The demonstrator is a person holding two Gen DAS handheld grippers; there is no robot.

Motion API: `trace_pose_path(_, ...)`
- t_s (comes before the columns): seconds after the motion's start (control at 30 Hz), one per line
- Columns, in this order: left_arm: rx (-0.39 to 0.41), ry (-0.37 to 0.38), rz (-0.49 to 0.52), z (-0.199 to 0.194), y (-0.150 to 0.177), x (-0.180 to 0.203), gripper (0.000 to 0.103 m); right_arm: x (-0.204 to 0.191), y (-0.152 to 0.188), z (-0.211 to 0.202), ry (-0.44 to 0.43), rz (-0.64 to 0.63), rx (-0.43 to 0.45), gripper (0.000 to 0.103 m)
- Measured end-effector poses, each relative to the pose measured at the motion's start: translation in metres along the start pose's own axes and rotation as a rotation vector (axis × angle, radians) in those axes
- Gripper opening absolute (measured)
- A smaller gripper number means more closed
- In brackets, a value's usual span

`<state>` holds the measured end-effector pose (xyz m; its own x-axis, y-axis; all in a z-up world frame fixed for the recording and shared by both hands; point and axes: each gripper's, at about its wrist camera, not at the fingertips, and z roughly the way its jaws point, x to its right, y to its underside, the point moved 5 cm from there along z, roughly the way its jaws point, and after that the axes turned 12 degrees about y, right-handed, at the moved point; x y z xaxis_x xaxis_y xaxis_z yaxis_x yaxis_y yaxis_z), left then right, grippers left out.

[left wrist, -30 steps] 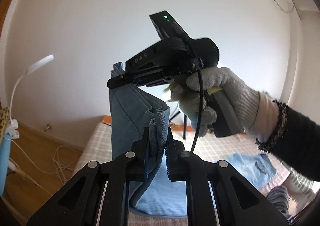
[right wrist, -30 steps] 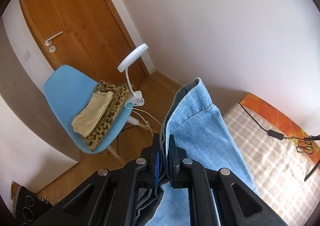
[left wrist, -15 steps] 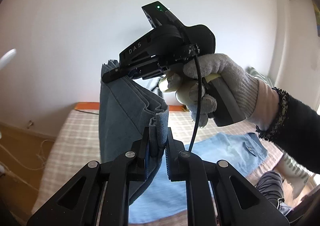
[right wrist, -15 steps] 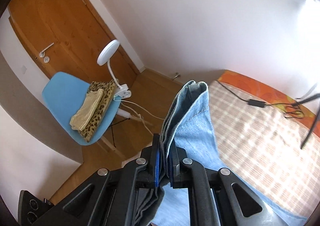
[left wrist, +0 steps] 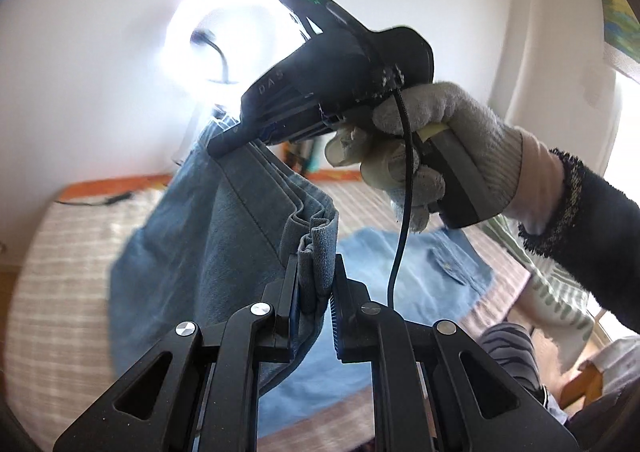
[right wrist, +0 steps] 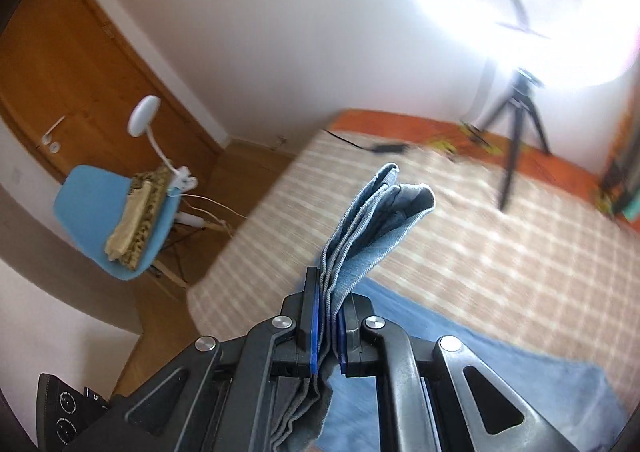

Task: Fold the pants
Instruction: 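Lift the hem with both grippers and fold it over toward the waistband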

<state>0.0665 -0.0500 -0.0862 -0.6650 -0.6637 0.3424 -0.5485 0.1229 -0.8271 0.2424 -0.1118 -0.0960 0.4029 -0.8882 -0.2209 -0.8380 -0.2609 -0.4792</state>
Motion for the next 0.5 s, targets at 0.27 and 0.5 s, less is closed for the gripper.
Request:
trace_pose_path(0.27, -0.09, 0.088, 0.018, 0.07, 0.021, 0.041, 0.011, 0.093, 0.049, 0.002, 0.092, 0.098, -0.063, 0.004)
trace_pose_path(0.5, -0.132, 0.156, 0.009, 0.103, 0.023, 0.067, 0.011, 0.142, 0.069, -0.011, 0.132, 0.145, -0.067, 0.004)
